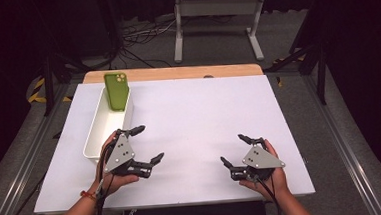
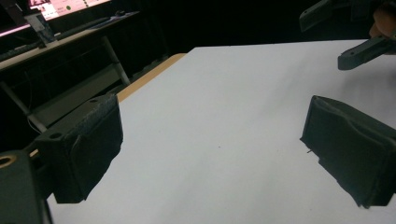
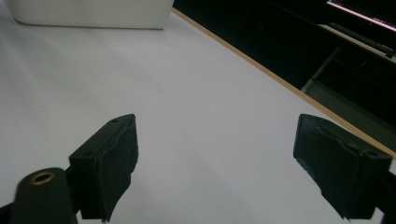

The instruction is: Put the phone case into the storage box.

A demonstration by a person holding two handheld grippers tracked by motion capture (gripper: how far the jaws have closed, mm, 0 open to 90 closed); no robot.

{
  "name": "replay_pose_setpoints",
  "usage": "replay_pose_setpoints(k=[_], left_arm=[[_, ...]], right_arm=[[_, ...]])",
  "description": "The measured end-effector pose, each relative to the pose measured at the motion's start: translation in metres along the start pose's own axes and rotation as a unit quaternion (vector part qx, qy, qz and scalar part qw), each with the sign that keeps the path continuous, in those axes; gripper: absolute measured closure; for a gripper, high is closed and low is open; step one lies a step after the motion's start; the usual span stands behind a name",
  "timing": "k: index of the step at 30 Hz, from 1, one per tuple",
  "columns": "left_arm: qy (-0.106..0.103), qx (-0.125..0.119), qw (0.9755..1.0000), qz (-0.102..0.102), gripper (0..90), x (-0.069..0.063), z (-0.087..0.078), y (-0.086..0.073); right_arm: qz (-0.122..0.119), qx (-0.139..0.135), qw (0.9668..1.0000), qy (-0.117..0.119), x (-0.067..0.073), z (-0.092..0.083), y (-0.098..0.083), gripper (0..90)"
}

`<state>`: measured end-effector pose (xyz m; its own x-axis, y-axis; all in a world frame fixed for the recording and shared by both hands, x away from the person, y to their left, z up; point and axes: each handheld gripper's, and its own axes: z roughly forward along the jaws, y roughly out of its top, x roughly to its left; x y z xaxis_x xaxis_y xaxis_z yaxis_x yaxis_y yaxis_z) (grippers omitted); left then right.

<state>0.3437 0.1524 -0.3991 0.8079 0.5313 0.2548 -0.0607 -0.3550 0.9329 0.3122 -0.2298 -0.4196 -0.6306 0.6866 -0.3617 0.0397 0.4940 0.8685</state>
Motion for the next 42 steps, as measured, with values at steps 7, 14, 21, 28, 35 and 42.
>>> replay_pose_setpoints(k=[7,14,21,28,35,42], left_arm=[[-0.003,0.013,0.9999,0.001,4.9,-0.003,0.0,-0.007],[-0.012,0.027,0.9996,-0.002,4.5,-0.004,0.002,-0.015],[-0.014,0.039,0.9991,0.0,5.1,-0.008,0.002,-0.023],[-0.015,0.049,0.9984,-0.025,6.0,-0.009,-0.003,-0.036],[-0.008,0.05,0.9982,-0.033,5.9,-0.009,-0.007,-0.042],[-0.012,0.063,0.9975,-0.029,5.9,-0.009,-0.008,-0.044]], right_arm=[[-0.004,0.001,1.0,0.004,0.004,-0.002,0.0,14.8],[-0.002,0.005,1.0,0.0,0.006,-0.006,-0.001,14.7],[-0.001,0.004,1.0,-0.001,0.007,-0.008,-0.002,14.6],[-0.002,0.004,1.0,-0.001,0.008,-0.008,-0.002,14.5],[-0.003,0.007,1.0,0.0,0.007,-0.007,-0.004,14.4],[-0.003,0.009,1.0,0.001,0.007,-0.006,-0.007,14.5]])
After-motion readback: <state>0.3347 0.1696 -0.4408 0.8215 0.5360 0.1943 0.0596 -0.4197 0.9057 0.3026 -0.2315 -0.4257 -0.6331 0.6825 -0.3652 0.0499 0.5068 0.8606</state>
